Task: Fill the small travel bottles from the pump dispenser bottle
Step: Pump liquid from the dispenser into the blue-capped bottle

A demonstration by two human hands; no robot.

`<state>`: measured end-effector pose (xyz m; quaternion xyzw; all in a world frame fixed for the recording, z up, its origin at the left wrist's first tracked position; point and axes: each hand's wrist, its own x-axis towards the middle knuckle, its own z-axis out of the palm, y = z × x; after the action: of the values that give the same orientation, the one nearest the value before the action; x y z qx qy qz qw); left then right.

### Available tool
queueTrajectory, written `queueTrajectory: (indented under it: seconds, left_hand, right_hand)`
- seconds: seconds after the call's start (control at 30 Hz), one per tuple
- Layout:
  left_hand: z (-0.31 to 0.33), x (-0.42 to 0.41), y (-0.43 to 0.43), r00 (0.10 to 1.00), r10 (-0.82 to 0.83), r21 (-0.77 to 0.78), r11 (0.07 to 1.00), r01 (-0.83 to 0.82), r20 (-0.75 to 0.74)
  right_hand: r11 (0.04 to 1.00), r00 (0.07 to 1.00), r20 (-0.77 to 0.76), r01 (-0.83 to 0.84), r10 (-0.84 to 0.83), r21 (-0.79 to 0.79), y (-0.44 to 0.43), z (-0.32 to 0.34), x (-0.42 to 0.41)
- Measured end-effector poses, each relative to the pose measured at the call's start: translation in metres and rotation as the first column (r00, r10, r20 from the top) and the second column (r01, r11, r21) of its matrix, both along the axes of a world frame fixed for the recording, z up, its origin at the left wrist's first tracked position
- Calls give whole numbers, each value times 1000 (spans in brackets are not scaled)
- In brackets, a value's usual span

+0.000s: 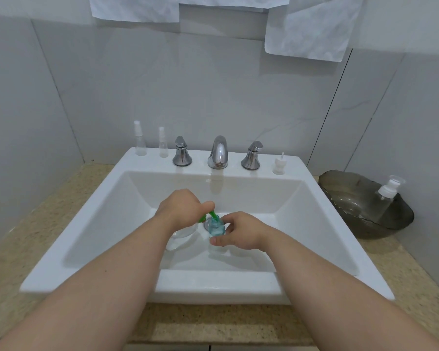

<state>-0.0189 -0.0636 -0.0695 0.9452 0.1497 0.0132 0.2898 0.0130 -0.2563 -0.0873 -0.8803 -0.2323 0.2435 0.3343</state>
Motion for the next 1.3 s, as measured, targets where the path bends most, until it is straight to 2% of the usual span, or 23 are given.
queueTrajectory:
  seconds: [0.43,0.67,0.9,1.3]
  left_hand:
    - [0,-3,-1,1000,22,-3,1000,-21,18]
    - [-2,-3,1,1000,-8,46,999,8,-3]
    - [2,-3,-2,998,48,7,999,-49,29]
    - [3,-3,-2,998,41,-21,999,-40,37]
  right_hand:
    - [1000,1000,-6,10,-10,0,0,2,-2]
    - [1000,999,-41,18,-17,13,0,4,-2]
    - [1000,999,-27,20,-19,22,0,6,-4]
    - [1000,999,-34,1,-1,15,1,8,-7]
